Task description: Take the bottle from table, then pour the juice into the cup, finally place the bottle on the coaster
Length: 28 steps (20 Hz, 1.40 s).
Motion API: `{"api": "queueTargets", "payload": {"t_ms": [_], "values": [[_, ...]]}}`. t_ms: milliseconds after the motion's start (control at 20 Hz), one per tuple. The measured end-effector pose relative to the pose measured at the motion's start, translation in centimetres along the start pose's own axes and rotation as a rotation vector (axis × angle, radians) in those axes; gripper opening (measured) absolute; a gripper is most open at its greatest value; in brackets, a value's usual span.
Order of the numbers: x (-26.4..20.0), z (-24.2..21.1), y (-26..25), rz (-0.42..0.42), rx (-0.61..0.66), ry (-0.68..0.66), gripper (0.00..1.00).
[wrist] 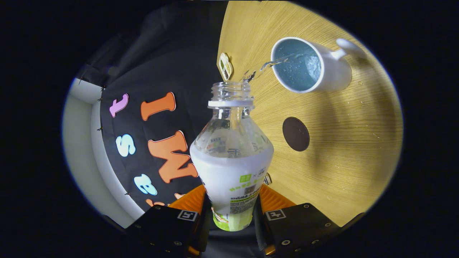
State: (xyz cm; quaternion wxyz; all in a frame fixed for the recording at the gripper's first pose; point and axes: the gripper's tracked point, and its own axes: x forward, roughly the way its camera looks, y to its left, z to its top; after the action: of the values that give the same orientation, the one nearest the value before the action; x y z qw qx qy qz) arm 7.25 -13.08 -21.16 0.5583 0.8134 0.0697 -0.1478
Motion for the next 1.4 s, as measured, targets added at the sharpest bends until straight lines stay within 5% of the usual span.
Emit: {"api": "queueTargets", "payload": {"t_ms": [1400], "values": [[-0.5,-0.3,2.7,0.044,0.143,0.006,0.54]]}}
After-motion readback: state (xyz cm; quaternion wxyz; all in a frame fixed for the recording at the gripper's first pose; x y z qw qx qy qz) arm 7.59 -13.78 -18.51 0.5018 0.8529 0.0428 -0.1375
